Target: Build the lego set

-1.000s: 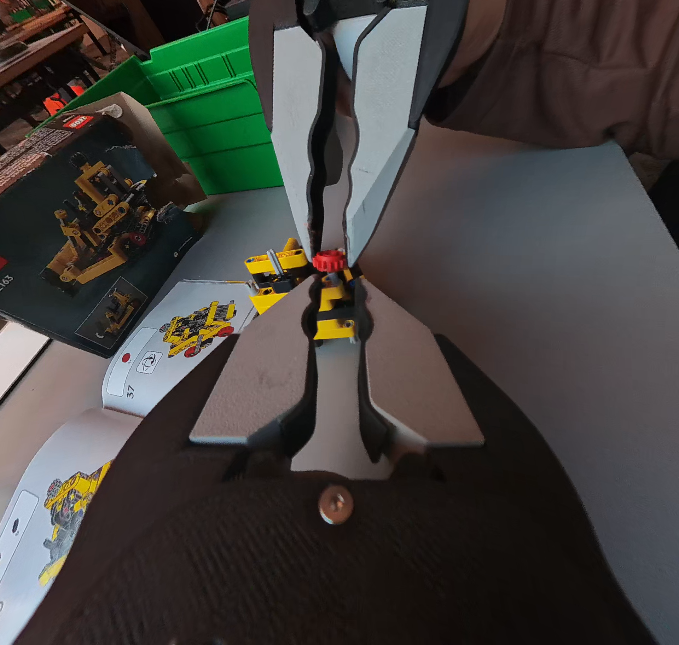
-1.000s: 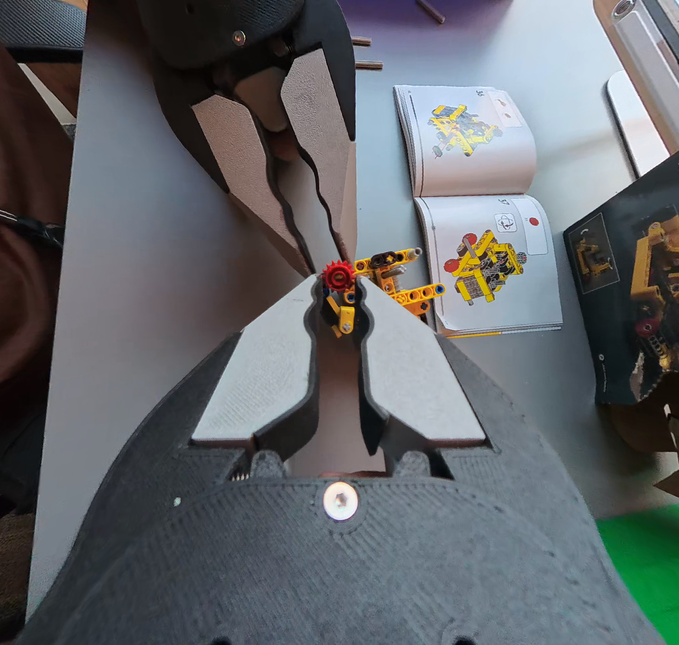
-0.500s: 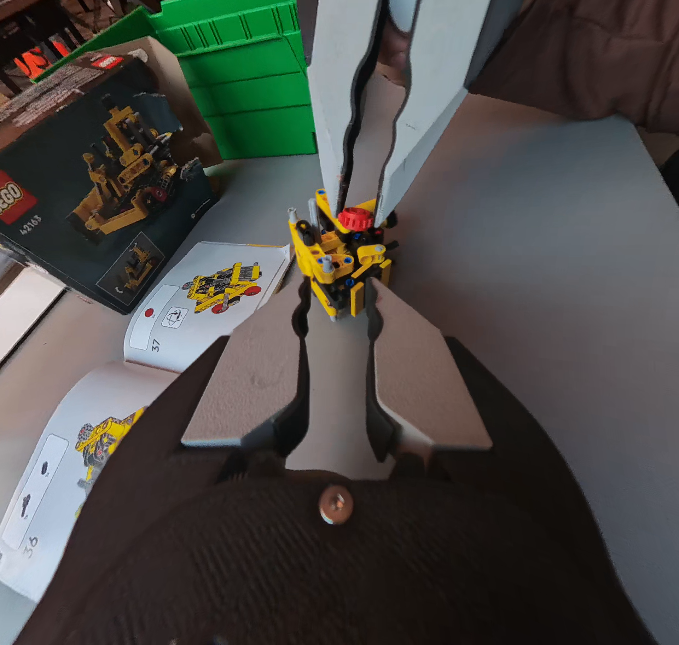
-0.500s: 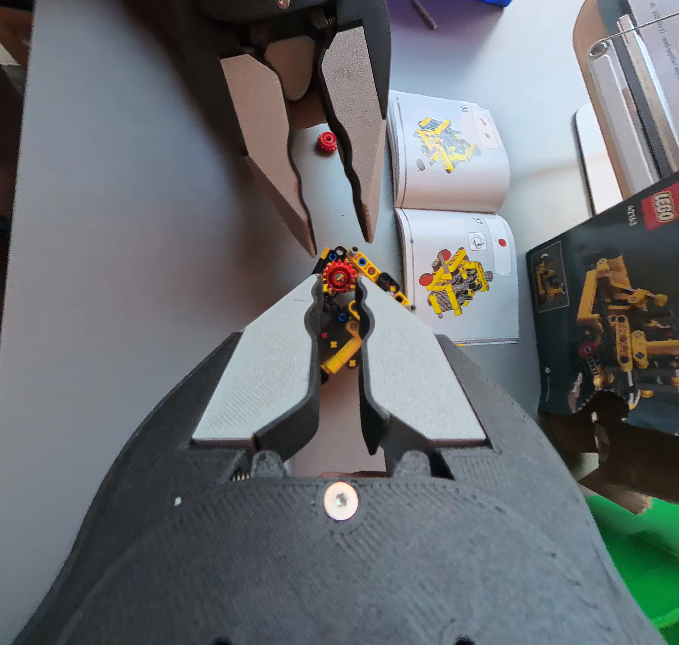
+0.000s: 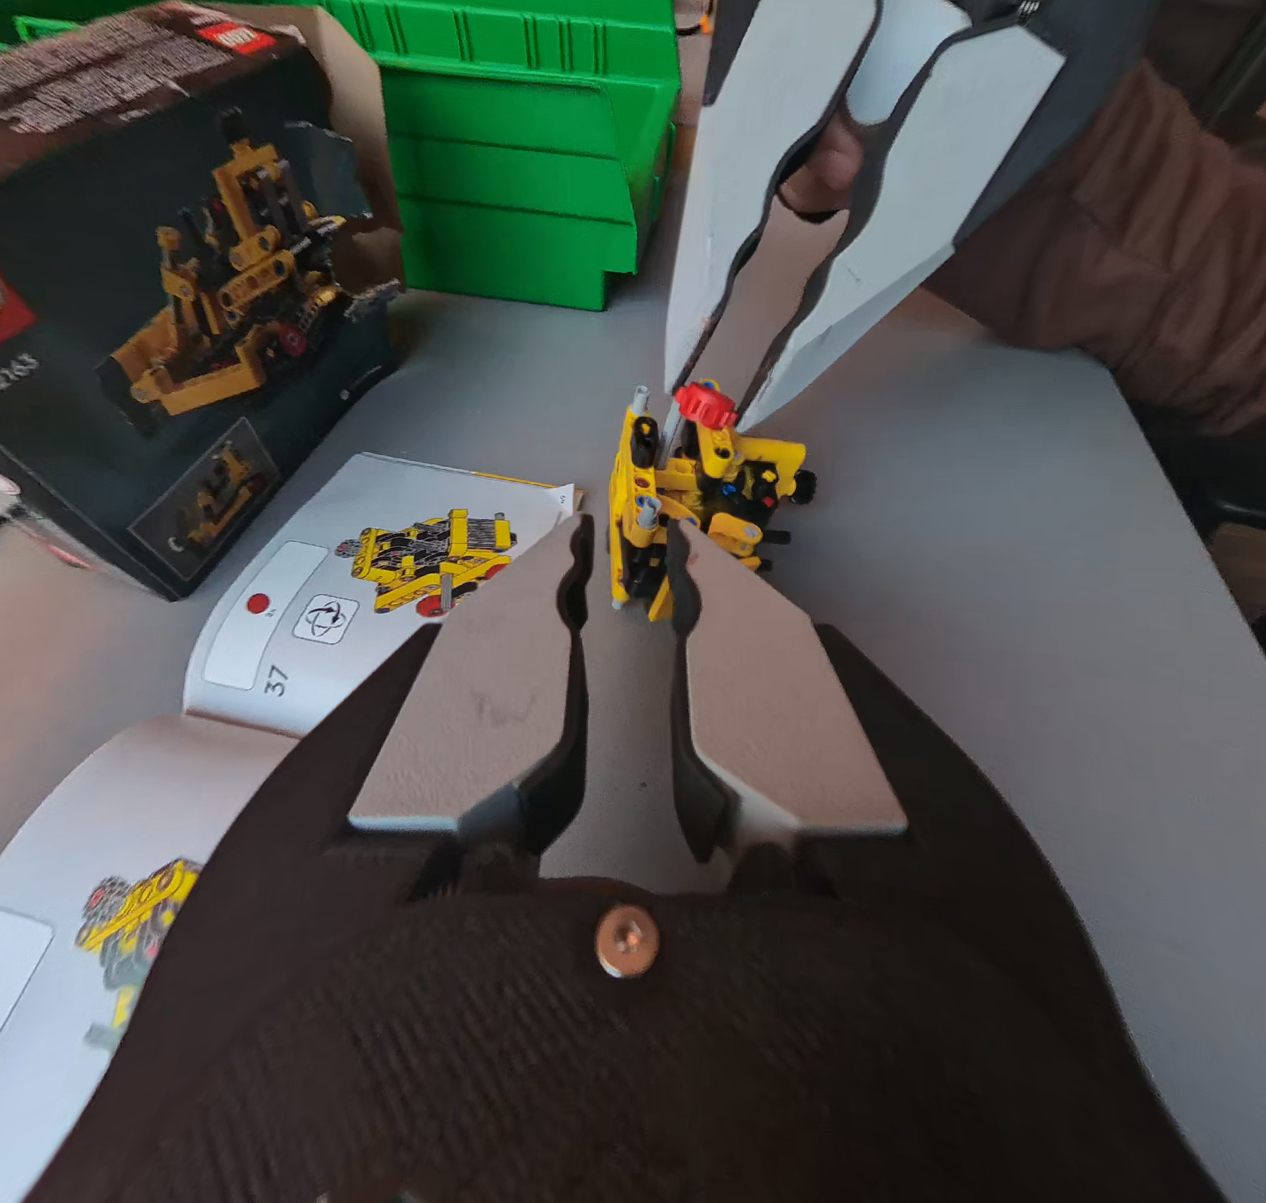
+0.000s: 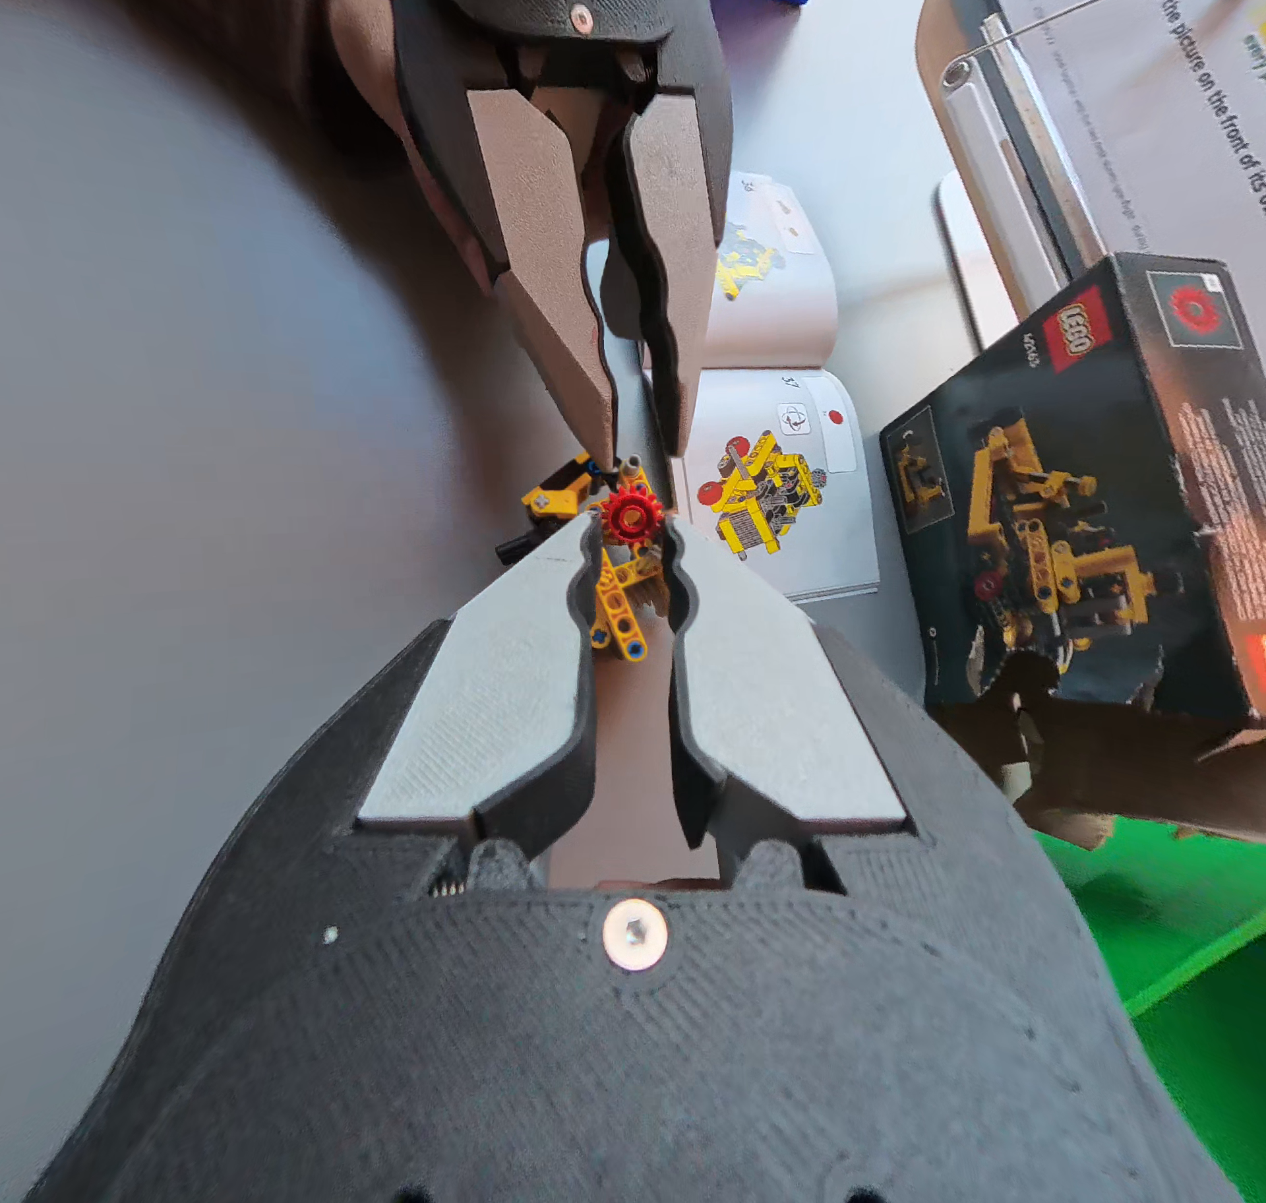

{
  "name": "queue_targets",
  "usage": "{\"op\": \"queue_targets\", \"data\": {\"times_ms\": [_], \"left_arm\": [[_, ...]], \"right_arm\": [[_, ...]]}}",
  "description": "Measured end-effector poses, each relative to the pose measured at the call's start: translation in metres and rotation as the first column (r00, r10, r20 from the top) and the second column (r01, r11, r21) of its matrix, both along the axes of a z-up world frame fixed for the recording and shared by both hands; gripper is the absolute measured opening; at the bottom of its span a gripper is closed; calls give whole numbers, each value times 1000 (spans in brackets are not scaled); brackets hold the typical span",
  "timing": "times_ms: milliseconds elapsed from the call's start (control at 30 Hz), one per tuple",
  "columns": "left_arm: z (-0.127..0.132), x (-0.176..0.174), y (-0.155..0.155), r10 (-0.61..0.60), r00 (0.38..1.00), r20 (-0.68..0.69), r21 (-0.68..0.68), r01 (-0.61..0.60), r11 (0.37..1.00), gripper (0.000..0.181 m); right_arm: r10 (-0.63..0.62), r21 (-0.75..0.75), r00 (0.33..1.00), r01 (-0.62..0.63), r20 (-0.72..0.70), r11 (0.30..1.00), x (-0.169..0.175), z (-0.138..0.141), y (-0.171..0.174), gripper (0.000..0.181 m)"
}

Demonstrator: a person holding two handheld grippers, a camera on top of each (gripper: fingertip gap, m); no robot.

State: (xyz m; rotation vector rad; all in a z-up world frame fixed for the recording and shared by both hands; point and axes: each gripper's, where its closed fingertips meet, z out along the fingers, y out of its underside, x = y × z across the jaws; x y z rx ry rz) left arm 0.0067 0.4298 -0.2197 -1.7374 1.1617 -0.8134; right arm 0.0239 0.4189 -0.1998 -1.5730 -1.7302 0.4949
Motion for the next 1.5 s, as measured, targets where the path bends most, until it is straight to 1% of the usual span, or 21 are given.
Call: {"op": "queue_targets", "data": {"times_ms": [67, 167, 267, 367, 533, 600, 667, 800, 833, 1000, 1167, 1300, 1500], "left_arm": [[-2, 1, -1, -18, 1000, -9, -17, 18, 1000, 20], [-2, 2, -3, -21, 1000, -21, 19, 22, 1000, 19], [-7, 4, -4, -24, 998, -64, 30, 26, 999, 19], [-8, 4, -2, -19, 997, -73, 49, 22, 999, 18], [-5, 4, 1, -28, 998, -53, 48, 30, 998, 5], [-6, 5, 1, -31, 998, -58, 50, 34, 998, 5], [-8, 5, 1, -32, 997, -73, 51, 35, 998, 10], [-11, 7, 0, -40, 994, -99, 58, 46, 997, 8], [-11, 7, -1, -44, 994, -96, 62, 50, 997, 5], [-3, 8, -2, -38, 996, -82, 154, 51, 987, 5], [-1, 10, -3, -33, 996, -81, 195, 48, 980, 4], [2, 11, -3, -20, 996, -86, 246, 41, 968, 4], [-3, 13, -5, -17, 991, -136, 300, 57, 952, 4]], "right_arm": [[-7, -12, 1000, 6, -19, 1000, 1, 3, 1, 14], [-1, -25, 1000, 0, -29, 1000, -1, 6, 1, 13], [12, -29, 1000, -12, -12, 999, -8, 4, 0, 14], [14, -26, 1000, -14, 2, 1000, -12, 0, 0, 14], [6, -40, 1000, -6, -2, 999, -12, -2, 3, 14], [10, -45, 1000, -10, -9, 999, -13, -1, 2, 14], [5, -44, 1000, -5, -7, 999, -13, -1, 3, 14], [-2, -41, 1000, 2, 10, 999, -15, -3, 5, 14], [-6, -36, 1000, 6, 17, 999, -15, -4, 6, 14], [-19, -7, 999, 19, 46, 1000, -15, -7, 6, 14], [8, 28, 1000, -9, 15, 1000, -15, 1, -1, 14], [-3, 120, 998, -5, 68, 993, -14, -5, 1, 14], [11, 217, 990, -42, 143, 975, -14, -8, -1, 14]]}}
